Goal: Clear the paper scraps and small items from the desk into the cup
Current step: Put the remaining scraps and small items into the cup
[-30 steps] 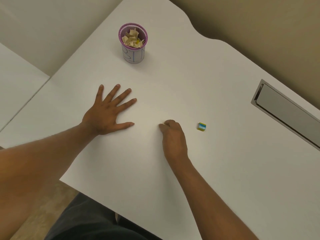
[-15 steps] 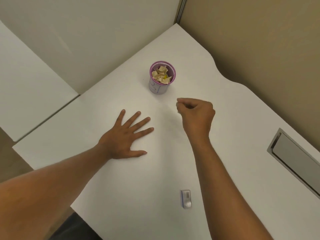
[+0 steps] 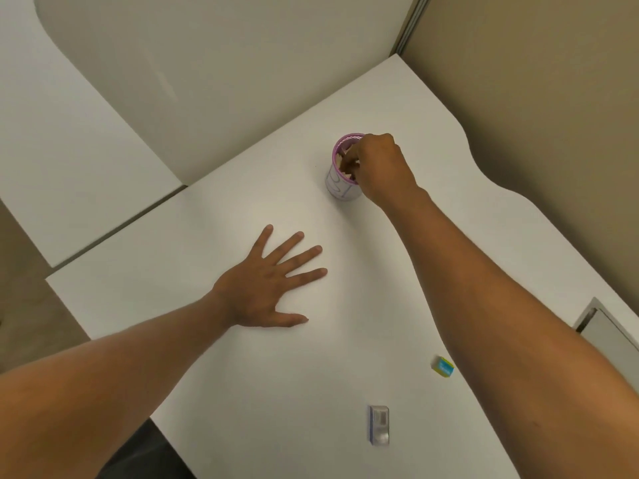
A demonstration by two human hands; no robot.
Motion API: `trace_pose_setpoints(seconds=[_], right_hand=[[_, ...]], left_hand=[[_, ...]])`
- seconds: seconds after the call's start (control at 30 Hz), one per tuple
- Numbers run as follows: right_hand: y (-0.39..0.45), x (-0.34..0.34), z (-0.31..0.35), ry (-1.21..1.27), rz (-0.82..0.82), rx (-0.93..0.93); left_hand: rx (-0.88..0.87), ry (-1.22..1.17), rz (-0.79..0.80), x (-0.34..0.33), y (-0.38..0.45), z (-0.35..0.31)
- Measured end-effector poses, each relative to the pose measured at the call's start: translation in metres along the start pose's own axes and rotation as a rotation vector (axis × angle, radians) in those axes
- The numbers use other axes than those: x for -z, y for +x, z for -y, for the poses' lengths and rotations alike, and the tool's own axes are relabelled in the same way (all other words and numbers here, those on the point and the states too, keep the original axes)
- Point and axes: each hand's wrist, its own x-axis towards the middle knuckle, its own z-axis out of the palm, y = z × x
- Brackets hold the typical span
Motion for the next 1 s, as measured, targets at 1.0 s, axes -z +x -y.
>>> trace_pose_setpoints(seconds=[1.0], right_hand=[[-0.377,-0.142,-0.006,0.501,0.061,-0.743]], left_hand=[[0.005,0.017,-0.009,0.004,0.000,-0.005]])
